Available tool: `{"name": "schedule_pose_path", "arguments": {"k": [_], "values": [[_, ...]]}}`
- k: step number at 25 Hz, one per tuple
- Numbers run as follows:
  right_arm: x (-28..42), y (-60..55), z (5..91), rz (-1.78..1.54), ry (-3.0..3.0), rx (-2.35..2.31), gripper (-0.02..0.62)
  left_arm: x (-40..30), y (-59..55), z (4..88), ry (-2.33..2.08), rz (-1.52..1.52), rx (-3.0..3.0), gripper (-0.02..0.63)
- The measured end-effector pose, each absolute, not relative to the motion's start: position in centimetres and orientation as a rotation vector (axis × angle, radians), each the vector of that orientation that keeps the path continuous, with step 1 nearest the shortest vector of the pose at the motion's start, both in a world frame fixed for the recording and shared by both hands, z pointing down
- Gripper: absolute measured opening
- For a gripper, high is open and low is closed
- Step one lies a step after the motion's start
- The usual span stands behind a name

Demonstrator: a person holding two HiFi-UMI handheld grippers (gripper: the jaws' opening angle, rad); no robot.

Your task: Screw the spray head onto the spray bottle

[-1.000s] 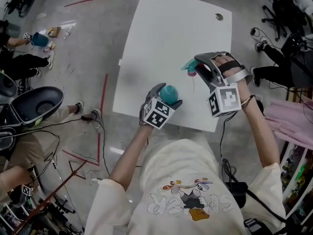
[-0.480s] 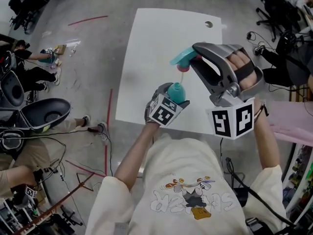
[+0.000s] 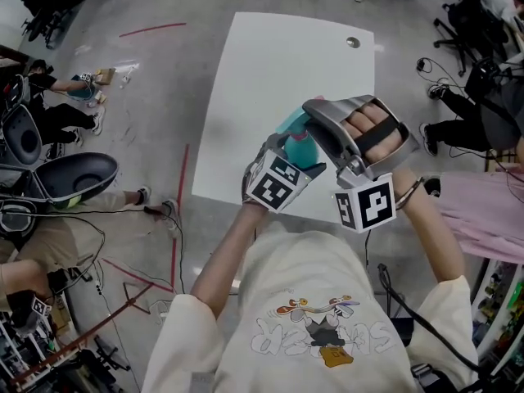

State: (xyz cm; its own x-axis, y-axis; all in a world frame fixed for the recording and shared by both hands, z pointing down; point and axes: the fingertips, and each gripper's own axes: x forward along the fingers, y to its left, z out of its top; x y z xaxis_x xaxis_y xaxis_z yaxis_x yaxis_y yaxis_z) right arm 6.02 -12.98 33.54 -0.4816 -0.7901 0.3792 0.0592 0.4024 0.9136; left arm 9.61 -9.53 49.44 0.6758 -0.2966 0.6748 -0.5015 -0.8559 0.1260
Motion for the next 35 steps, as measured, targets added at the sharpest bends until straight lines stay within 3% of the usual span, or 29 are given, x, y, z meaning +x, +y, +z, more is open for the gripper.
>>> {"name": "schedule_pose_path", "arguments": {"k": [17, 26, 35], "values": [[3.9, -11.9, 29.8, -1.275, -1.744, 0.588, 0.169, 5.9, -12.0, 44.4, -0.841, 0.975, 2.619, 0.424], [3.8, -7.7, 27.7, -0.788, -2.151, 0.401, 0.238, 5.3, -11.3, 46.5, -0.910, 0.984, 2.690, 0.425], [5.3, -5.8, 30.9, -0.361, -2.061, -0.247, 0.253, 7.1, -8.0, 46.2, -0.704, 1.119, 2.959, 0.423]]}}
